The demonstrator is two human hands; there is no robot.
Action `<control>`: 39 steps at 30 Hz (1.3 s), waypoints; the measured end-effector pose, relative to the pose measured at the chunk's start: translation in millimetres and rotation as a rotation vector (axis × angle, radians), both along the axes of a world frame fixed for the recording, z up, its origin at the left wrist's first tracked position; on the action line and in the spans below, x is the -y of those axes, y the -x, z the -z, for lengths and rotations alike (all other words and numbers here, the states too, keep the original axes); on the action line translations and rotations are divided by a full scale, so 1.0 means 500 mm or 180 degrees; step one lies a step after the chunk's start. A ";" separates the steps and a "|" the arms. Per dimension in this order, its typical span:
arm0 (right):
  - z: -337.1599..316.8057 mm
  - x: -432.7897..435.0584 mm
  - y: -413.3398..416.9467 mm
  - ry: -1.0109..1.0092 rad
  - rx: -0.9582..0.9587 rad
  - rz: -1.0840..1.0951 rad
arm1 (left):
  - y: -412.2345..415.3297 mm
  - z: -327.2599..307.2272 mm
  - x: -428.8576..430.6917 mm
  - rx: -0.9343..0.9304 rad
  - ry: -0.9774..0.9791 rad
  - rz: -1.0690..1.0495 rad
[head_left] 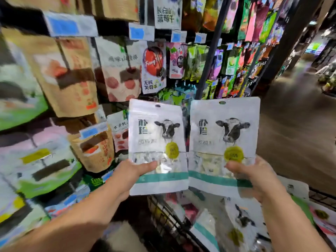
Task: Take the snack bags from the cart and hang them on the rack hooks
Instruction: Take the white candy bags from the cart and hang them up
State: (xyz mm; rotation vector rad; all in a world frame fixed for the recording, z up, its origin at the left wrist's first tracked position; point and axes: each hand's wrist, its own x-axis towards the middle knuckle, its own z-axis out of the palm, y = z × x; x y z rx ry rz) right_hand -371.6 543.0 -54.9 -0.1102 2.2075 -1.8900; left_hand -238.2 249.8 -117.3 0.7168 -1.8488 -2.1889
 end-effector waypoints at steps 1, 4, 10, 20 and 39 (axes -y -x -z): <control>-0.017 0.028 0.002 0.0001 -0.0097 -0.0115 | -0.017 -0.019 0.021 -0.0134 0.0100 -0.0124; -0.061 0.107 0.002 0.0104 -0.0325 -0.0577 | -0.078 -0.080 0.068 -0.0464 0.0353 -0.0370; -0.153 0.300 -0.025 0.0370 -0.0737 -0.1511 | -0.213 -0.176 0.159 -0.0678 0.1076 -0.1075; -0.289 0.560 -0.141 0.1013 -0.1048 -0.2726 | -0.463 -0.323 0.226 -0.0823 0.1866 -0.2314; -0.459 0.752 -0.305 0.1450 -0.0738 -0.3371 | -0.657 -0.609 0.375 -0.1316 0.1543 -0.2476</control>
